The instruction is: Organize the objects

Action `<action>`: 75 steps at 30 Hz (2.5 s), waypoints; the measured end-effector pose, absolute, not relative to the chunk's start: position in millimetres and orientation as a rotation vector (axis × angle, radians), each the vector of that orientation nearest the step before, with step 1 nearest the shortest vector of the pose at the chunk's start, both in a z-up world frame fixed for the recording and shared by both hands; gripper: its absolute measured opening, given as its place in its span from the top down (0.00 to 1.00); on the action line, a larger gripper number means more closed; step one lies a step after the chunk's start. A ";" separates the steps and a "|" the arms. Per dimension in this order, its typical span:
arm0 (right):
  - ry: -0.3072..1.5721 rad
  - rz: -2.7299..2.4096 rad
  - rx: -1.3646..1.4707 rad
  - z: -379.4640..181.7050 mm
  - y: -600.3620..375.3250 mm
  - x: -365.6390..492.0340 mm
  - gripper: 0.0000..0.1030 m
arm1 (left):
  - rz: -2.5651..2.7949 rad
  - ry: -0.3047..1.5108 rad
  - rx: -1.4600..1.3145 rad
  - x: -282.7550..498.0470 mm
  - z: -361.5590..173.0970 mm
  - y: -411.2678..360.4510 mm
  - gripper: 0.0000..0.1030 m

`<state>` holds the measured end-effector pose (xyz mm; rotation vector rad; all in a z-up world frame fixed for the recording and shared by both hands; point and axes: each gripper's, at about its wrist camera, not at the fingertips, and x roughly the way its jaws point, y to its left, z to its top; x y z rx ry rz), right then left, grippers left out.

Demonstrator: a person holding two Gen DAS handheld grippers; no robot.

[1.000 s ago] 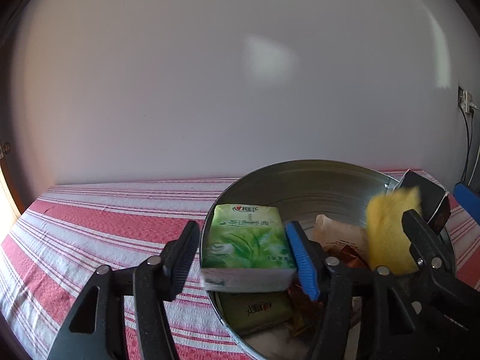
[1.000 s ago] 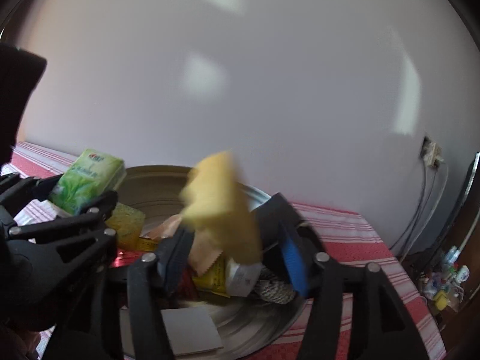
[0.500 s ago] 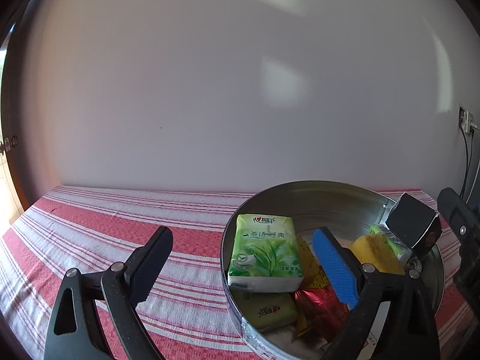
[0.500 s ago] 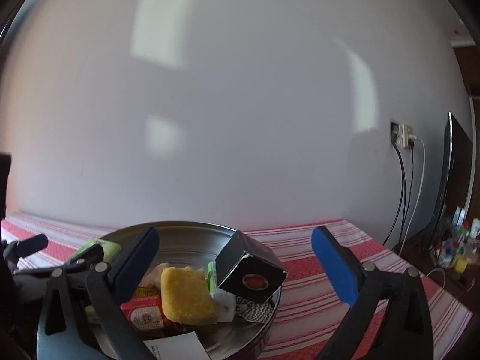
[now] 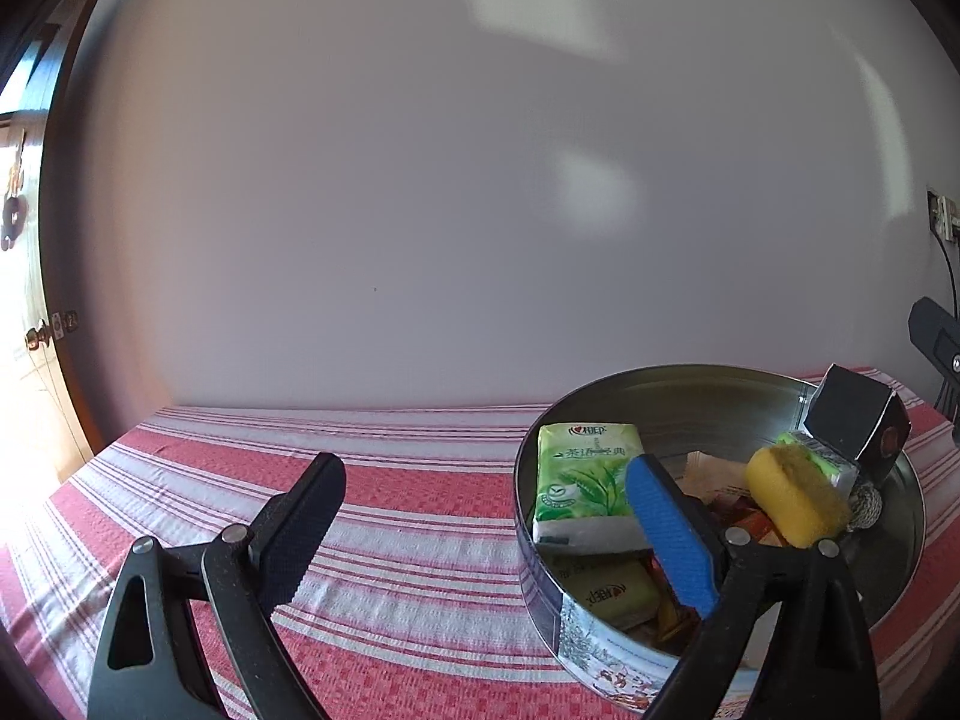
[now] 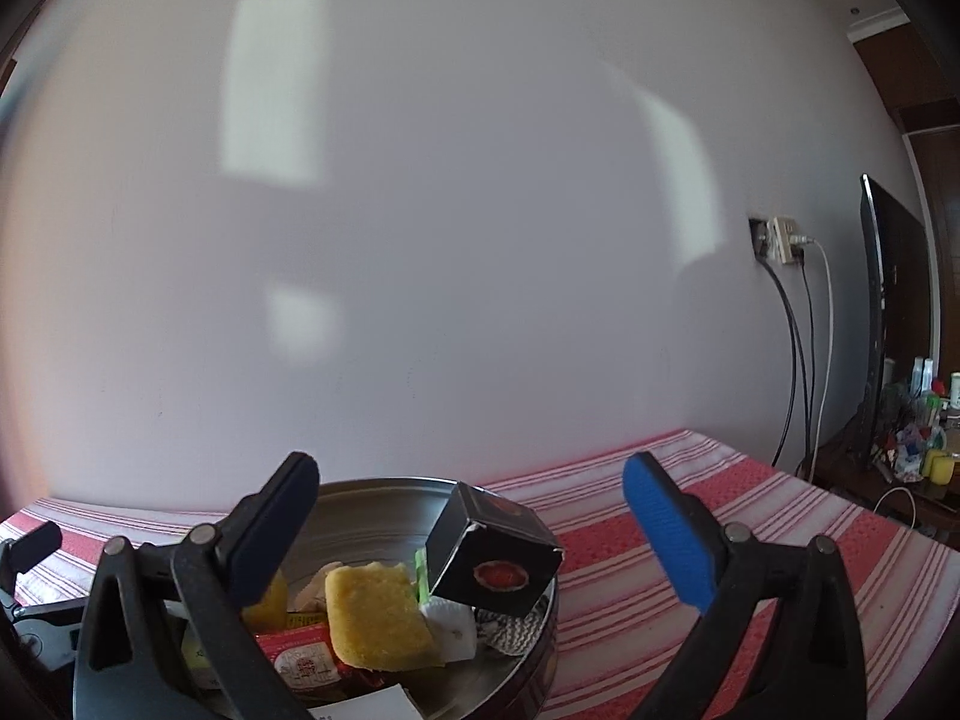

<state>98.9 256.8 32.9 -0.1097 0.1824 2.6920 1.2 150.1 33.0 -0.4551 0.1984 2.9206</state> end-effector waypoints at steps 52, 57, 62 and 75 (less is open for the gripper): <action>0.109 2.602 -0.029 31.5 219.3 141.5 0.00 | 2.891 0.140 -0.438 32.6 28.4 123.3 0.02; 0.104 2.607 -0.026 31.4 219.4 142.7 0.00 | 2.897 0.140 -0.440 32.0 28.2 124.0 0.02; 0.090 2.613 -0.025 31.3 217.6 141.9 0.00 | 2.896 0.142 -0.443 31.8 28.2 123.6 0.01; 0.091 2.617 -0.036 31.1 217.1 140.3 0.00 | 2.889 0.169 -0.440 33.1 28.1 126.6 0.01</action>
